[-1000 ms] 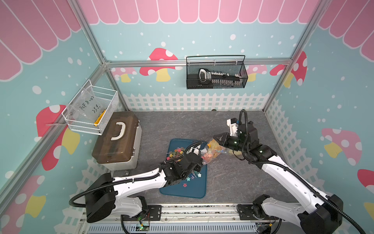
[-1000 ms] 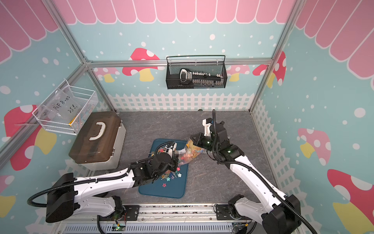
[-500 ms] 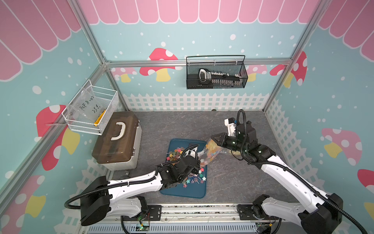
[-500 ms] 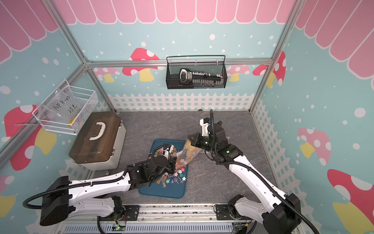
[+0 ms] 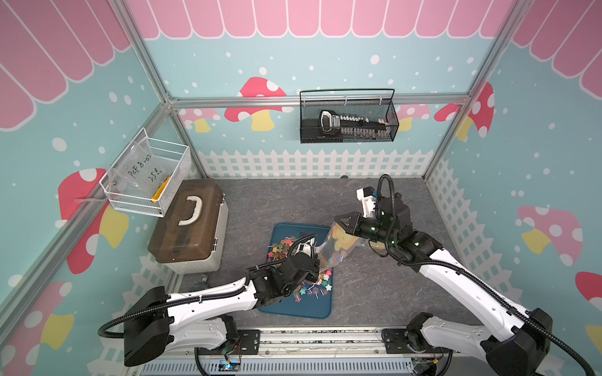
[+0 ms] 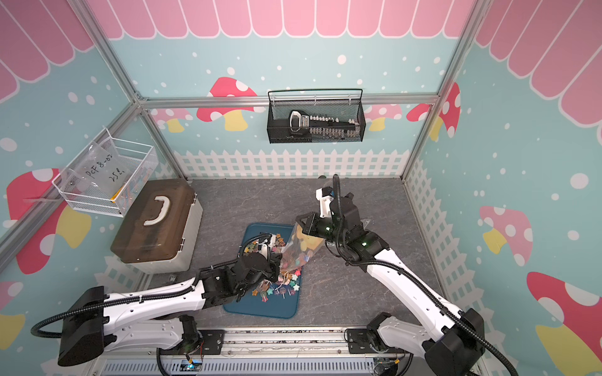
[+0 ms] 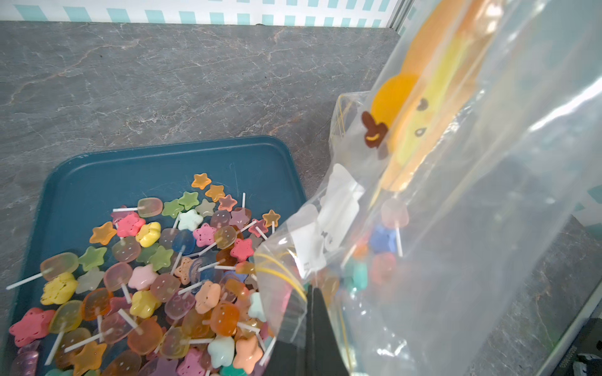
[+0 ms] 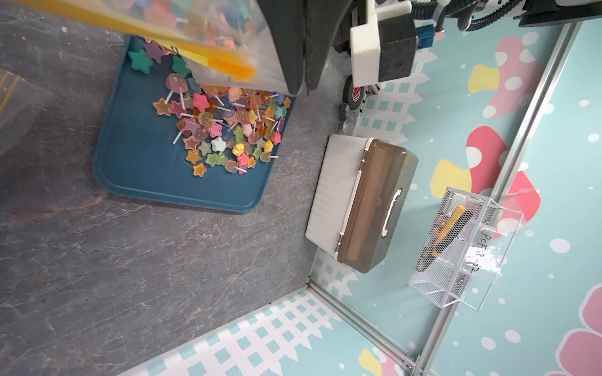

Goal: Pour candies out of the ziploc bag
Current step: 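Pour the candies out of the ziploc bag onto the tray, then place the ziploc bag at the center of the board.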

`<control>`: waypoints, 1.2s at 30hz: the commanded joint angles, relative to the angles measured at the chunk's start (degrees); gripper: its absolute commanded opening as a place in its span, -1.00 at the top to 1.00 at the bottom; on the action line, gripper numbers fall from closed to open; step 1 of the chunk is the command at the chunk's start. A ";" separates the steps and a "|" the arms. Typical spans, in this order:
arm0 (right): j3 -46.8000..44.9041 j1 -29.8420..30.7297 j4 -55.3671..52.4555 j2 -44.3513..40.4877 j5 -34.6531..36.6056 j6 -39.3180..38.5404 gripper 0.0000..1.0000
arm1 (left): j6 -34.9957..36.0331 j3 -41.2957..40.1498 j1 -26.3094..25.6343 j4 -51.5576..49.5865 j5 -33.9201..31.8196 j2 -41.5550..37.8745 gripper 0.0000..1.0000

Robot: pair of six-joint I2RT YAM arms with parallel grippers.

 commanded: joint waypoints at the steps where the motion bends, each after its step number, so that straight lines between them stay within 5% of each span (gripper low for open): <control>1: 2.54 0.99 2.10 0.47 0.80 -0.88 1.00 | -2.26 -1.42 -0.43 -0.78 -1.62 -1.20 1.00; 18: 4.39 2.39 1.61 2.15 2.11 -1.48 1.00 | -2.53 -3.08 -0.41 -2.19 -4.38 -5.49 1.00; 26: 4.59 2.31 -0.88 -0.21 6.68 -3.53 1.00 | 3.89 0.06 -0.40 -1.88 -3.34 -5.49 1.00; 36: -0.64 0.68 -8.72 -10.17 22.59 -6.41 1.00 | 17.18 11.64 -0.35 -3.56 13.16 1.03 1.00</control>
